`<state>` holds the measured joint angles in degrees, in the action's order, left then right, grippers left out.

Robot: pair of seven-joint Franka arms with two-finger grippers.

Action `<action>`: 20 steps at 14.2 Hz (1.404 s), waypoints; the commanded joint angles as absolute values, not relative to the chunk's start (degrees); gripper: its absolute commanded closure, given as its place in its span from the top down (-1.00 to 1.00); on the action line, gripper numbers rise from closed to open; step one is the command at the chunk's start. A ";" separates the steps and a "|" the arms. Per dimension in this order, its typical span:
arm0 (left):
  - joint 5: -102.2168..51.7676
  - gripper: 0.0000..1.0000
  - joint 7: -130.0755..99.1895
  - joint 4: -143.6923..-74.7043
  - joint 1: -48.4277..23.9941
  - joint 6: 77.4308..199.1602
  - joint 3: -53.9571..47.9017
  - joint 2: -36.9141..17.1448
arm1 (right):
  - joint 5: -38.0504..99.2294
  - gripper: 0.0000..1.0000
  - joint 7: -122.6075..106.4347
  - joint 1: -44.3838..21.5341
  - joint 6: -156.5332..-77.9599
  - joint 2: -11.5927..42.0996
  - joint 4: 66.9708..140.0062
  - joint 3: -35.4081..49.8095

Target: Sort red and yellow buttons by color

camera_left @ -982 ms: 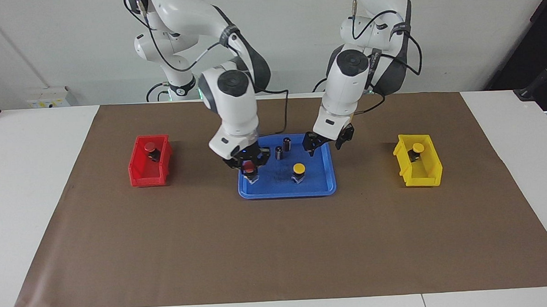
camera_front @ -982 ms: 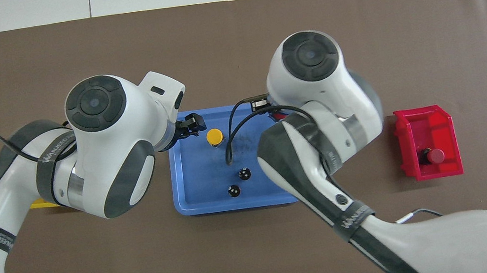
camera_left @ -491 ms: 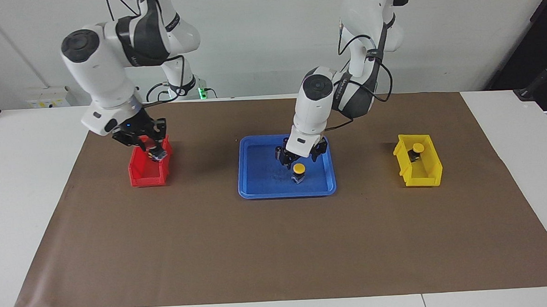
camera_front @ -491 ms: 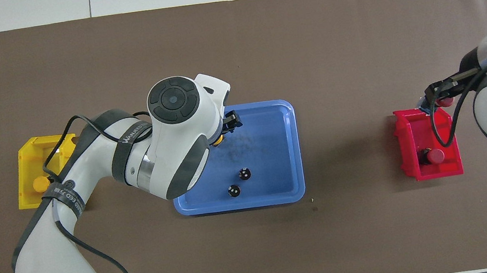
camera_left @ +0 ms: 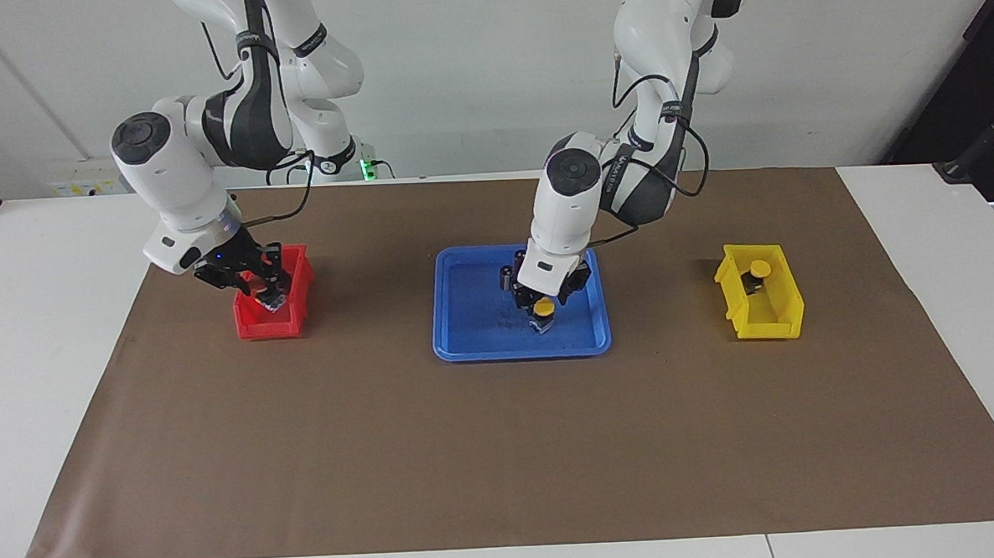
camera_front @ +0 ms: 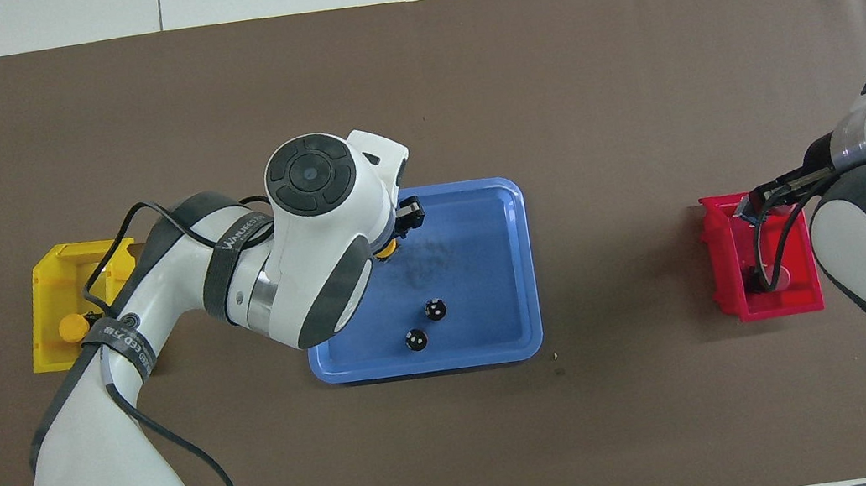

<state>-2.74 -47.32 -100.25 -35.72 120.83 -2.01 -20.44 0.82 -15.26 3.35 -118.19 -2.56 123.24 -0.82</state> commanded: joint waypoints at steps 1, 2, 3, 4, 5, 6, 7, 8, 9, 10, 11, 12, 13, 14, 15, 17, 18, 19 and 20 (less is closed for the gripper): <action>-2.72 0.13 -48.08 -100.37 -36.39 121.38 -1.32 -20.92 | 0.97 -0.55 -17.58 4.92 -121.63 -5.44 128.48 -0.35; -2.81 0.07 -48.08 -100.37 -36.39 121.38 -1.32 -20.92 | 0.88 -0.55 -17.75 5.01 -122.77 -5.28 129.19 -0.35; -2.73 0.01 -48.42 -100.37 -36.47 121.29 -1.32 -20.92 | 0.70 -0.55 -18.71 5.10 -124.09 -5.19 130.24 -0.44; -2.72 -0.10 -48.78 -100.46 -36.74 121.38 -1.32 -20.92 | 0.62 -0.55 -18.98 5.10 -125.49 -5.27 130.95 -0.44; -2.81 -0.32 -48.87 -100.46 -36.83 121.29 -1.32 -20.92 | 0.53 -0.55 -18.98 5.01 -126.29 -5.36 131.65 -0.44; -2.81 -0.67 -48.78 -100.37 -36.91 121.03 -1.23 -20.83 | 0.53 -0.55 -19.07 5.10 -126.82 -5.19 131.92 -0.44; -2.81 -0.92 -48.78 -99.76 -36.83 120.16 -1.23 -20.83 | 0.53 -0.55 -19.16 5.27 -127.09 -4.58 132.01 -0.44; -2.81 -0.97 -48.78 -99.58 -36.65 118.75 -1.06 -20.31 | 0.53 -0.55 -19.16 5.53 -127.00 -3.87 132.19 -0.35; -2.81 -0.97 -48.52 -99.41 -36.22 116.30 -0.79 -19.26 | 0.53 -0.55 -19.16 5.54 -127.09 -3.69 132.45 -0.35; -2.73 -0.97 -47.73 -98.88 -35.34 112.45 -0.27 -15.59 | 0.53 -0.55 -19.25 5.45 -127.96 -3.78 132.97 -0.35; -2.72 -0.97 -46.07 -98.27 -33.24 108.93 -0.18 -13.12 | 0.53 -0.55 -19.25 5.36 -128.49 -3.95 134.02 -0.35; -2.72 -0.97 -41.70 -98.35 -30.35 105.24 -0.18 -10.22 | 0.44 -0.55 -19.25 5.27 -129.45 -4.22 134.90 -0.35; -2.72 -0.97 -36.96 -98.61 -27.89 102.60 -0.18 -8.80 | 0.35 -0.55 -19.34 5.27 -130.07 -4.39 135.70 -0.35; -2.72 -0.97 -31.78 -98.79 -23.86 101.52 -0.09 -8.01 | 0.26 -0.55 -19.42 5.27 -130.17 -4.48 135.88 -0.44; -2.72 -0.97 -26.77 -98.96 -19.99 101.43 -0.09 -7.65 | 0.26 -0.55 -20.03 5.45 -130.17 -4.48 135.88 -0.44; -2.64 -0.97 -15.62 -98.96 -12.09 101.51 -0.09 -7.73 | 0.26 -0.54 -20.48 5.62 -130.17 -4.48 135.97 -0.44; -2.64 -0.97 -9.90 -99.05 -8.39 102.12 -0.09 -7.73 | 0.26 -0.39 -20.39 5.62 -129.99 -4.48 135.97 -0.44; -2.64 -0.97 -4.28 -99.66 -5.04 102.82 -0.09 -7.82 | 0.26 -0.11 -20.39 5.62 -129.99 -4.48 135.97 -0.44; -2.64 -0.97 -1.00 -100.45 -2.83 104.14 -0.09 -7.74 | 0.26 0.05 -20.39 5.62 -129.90 -4.48 135.88 -0.44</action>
